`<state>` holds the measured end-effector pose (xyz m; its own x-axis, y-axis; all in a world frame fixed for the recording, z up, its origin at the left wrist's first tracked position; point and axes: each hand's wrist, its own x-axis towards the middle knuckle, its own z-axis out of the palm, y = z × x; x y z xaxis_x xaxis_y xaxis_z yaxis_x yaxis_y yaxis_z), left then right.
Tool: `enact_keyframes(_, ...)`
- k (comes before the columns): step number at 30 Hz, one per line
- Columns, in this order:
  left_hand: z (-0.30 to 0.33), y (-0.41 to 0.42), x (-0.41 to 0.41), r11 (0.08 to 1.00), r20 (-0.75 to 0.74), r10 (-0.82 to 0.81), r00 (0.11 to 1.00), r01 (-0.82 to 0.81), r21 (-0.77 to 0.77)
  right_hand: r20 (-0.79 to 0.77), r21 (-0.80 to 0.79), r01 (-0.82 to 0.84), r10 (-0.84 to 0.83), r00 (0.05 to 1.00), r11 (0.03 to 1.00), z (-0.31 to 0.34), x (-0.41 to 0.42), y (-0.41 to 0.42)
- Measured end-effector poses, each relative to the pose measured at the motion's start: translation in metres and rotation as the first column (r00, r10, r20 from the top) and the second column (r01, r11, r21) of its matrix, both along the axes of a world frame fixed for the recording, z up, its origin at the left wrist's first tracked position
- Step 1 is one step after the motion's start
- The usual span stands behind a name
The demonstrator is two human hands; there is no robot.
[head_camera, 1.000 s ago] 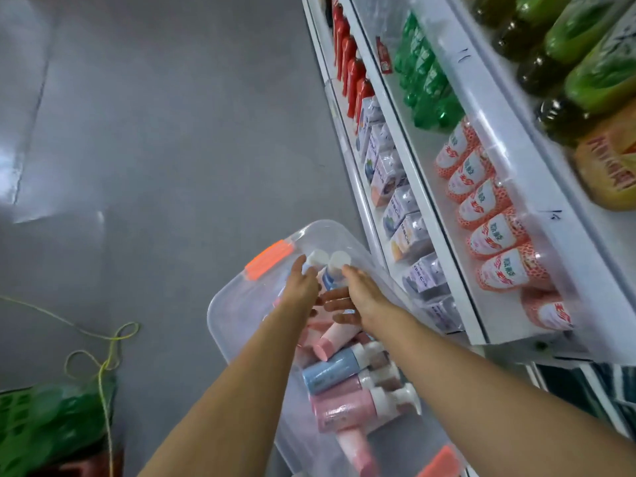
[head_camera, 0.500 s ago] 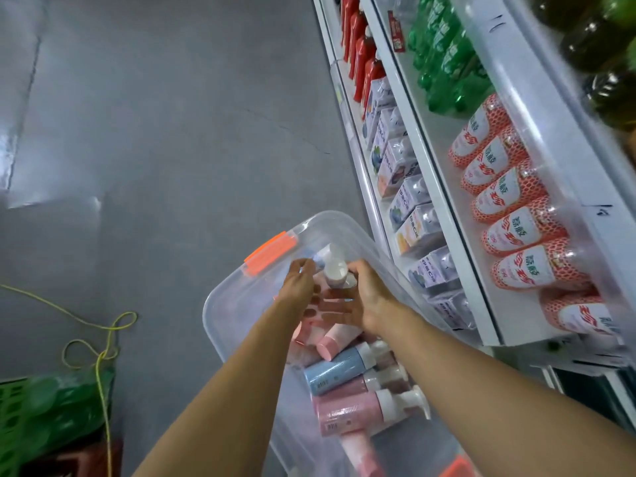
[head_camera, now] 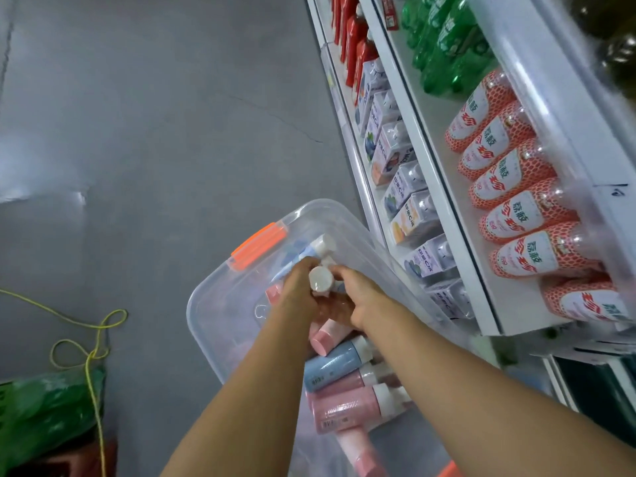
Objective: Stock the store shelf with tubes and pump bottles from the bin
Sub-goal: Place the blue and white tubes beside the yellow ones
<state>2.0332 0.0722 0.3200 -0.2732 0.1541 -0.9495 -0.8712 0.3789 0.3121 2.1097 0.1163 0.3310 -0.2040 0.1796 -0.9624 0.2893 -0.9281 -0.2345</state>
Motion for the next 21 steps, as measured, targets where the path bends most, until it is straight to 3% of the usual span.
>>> enact_keyframes(3,-0.006,0.008,-0.008,0.99,0.035,0.136,0.99,-0.137,0.034,0.009,-0.013,0.181,-0.181,0.983,0.983,-0.006,0.003,0.0)
enact_keyframes(5,-0.008,0.012,-0.013,0.985,0.046,0.171,0.984,-0.172,0.017,0.0,-0.023,0.209,-0.209,0.978,0.978,-0.009,0.001,0.001)
enact_keyframes(10,-0.013,0.016,-0.016,0.993,0.048,0.118,0.992,-0.117,-0.033,-0.01,0.072,0.044,-0.043,0.999,0.996,-0.004,-0.015,0.002)
enact_keyframes(21,0.009,-0.026,0.014,0.976,0.154,0.206,0.966,-0.214,0.039,0.062,0.224,-0.169,0.16,0.985,0.96,-0.007,0.006,-0.031)
